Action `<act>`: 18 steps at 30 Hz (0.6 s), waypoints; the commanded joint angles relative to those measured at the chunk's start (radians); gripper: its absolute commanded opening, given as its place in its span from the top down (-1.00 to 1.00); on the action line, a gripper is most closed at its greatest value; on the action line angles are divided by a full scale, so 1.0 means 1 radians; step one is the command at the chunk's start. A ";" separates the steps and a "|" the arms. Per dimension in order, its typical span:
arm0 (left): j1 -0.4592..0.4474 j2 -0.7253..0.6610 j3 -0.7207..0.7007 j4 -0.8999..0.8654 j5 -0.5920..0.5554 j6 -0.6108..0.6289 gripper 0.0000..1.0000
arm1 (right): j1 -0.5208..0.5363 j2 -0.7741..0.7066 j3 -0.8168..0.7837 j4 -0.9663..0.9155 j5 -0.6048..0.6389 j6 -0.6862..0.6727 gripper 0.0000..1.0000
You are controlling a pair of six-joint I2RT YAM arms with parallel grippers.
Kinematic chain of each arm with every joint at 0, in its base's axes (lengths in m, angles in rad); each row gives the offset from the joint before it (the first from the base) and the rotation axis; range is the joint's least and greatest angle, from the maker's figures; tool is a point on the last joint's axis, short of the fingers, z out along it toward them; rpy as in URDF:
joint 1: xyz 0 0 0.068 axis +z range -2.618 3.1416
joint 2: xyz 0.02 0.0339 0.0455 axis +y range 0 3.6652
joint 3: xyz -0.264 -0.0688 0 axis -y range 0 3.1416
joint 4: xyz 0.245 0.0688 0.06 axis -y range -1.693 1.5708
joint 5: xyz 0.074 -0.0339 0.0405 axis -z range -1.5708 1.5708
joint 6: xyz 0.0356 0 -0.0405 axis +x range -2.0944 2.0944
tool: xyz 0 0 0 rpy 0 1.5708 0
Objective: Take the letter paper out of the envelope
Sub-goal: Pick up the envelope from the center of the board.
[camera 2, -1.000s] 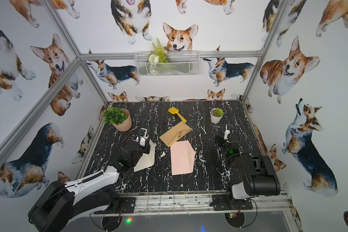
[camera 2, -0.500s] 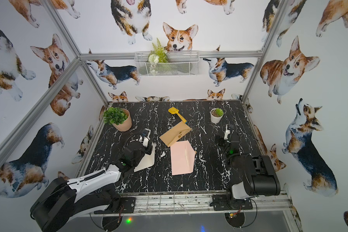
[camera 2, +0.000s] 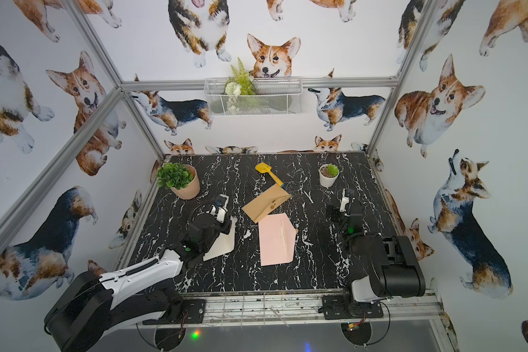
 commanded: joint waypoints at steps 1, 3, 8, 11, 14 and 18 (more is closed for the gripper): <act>-0.001 -0.009 0.003 0.001 -0.006 0.010 0.29 | 0.001 0.000 0.004 0.017 -0.002 -0.008 -1.00; 0.000 -0.014 0.003 0.002 0.001 0.006 0.28 | 0.002 0.001 0.004 0.017 -0.002 -0.008 -1.00; 0.000 -0.020 -0.004 0.009 -0.015 0.001 0.22 | 0.000 0.000 0.004 0.017 -0.001 -0.008 -1.00; 0.000 -0.004 -0.004 0.018 -0.014 0.000 0.21 | 0.001 0.000 0.005 0.017 -0.002 -0.008 -1.00; -0.001 0.006 0.008 0.001 -0.016 0.000 0.21 | 0.002 0.001 0.004 0.019 0.000 -0.008 -1.00; -0.001 0.007 0.002 0.009 -0.022 -0.001 0.20 | 0.000 0.001 0.004 0.018 0.000 -0.009 -1.00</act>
